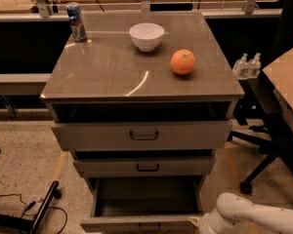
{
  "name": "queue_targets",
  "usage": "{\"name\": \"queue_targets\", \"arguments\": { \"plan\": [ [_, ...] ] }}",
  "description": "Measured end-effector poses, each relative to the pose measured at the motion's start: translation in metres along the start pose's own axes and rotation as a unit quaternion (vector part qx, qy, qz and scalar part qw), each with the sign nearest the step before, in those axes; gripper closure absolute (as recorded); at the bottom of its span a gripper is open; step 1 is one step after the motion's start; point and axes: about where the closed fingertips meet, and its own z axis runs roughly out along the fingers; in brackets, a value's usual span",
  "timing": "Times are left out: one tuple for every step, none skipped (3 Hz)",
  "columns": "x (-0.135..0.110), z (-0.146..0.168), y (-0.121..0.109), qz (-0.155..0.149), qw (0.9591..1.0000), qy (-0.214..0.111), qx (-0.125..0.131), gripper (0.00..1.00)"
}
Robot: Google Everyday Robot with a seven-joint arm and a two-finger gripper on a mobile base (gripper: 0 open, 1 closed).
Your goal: Close bottom drawer
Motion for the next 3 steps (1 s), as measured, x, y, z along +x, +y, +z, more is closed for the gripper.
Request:
{"name": "queue_targets", "arguments": {
  "plan": [
    [0.017, 0.024, -0.002, 0.008, 0.9998, -0.013, -0.015, 0.0],
    [0.03, 0.038, 0.0, 0.015, 0.999, -0.023, -0.034, 0.0],
    [0.041, 0.049, 0.004, 0.02, 0.9981, -0.024, -0.053, 0.16]
  ]
}}
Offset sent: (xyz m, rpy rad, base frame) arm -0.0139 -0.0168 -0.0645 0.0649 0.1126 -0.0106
